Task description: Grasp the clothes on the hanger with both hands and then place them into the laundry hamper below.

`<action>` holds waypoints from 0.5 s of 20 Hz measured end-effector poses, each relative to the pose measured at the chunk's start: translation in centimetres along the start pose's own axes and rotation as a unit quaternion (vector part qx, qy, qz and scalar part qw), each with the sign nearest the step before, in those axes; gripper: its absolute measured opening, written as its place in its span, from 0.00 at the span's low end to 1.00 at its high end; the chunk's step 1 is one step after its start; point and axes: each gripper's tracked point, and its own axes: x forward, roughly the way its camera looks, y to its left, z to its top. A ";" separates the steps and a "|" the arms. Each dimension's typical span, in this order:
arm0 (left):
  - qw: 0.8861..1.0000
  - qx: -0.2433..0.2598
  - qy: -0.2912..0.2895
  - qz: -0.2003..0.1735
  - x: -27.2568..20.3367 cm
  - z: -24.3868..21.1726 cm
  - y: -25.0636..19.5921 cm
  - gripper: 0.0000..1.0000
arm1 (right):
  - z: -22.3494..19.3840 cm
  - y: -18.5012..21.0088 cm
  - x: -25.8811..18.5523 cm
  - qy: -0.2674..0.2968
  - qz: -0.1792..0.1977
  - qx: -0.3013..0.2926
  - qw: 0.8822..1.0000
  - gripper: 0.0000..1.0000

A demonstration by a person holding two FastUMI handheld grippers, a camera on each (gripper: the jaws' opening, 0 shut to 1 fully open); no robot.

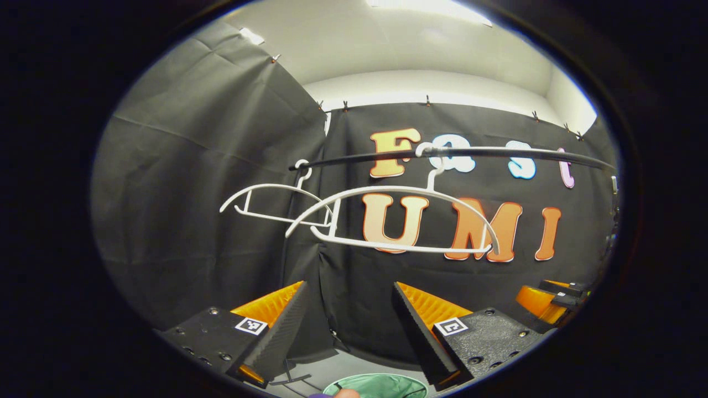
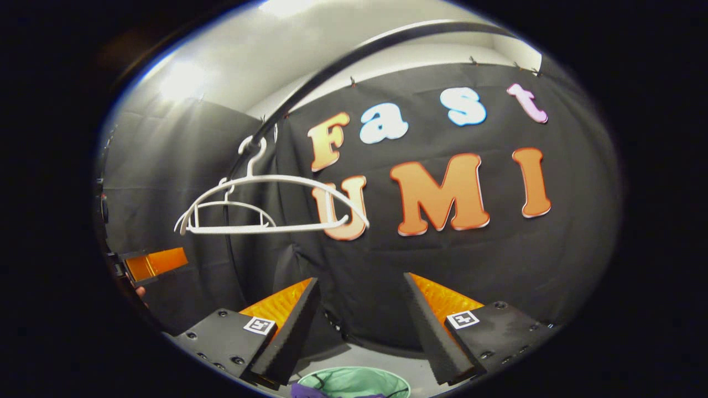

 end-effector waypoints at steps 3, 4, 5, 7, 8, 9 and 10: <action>1.000 0.007 -0.007 0.011 -0.6 0.4 0.1 0.91 | 0.9 -0.3 -0.2 -0.019 -0.003 -0.011 1.000 0.88; 1.000 0.011 -0.010 0.017 -0.9 0.6 0.2 0.91 | 1.0 -0.3 -0.2 -0.020 -0.003 -0.014 1.000 0.88; 1.000 0.013 -0.015 0.021 -0.9 0.8 0.2 0.91 | 1.1 -0.4 -0.3 -0.023 -0.003 -0.014 1.000 1.00; 0.999 0.009 -0.032 0.029 -1.0 1.4 0.5 0.91 | 1.5 -0.7 -0.4 -0.030 -0.010 -0.014 0.999 1.00; 0.999 0.005 -0.036 0.031 -1.0 1.5 0.7 0.92 | 1.6 -1.0 -0.3 -0.032 -0.014 -0.015 0.999 1.00; 0.999 0.003 -0.034 0.032 -1.1 1.4 0.7 0.95 | 1.7 -1.0 -0.3 -0.034 -0.014 -0.016 0.999 0.88; 0.999 0.003 -0.032 0.036 -1.1 1.2 1.0 0.92 | 1.7 -0.9 -0.3 -0.034 -0.014 -0.016 0.999 1.00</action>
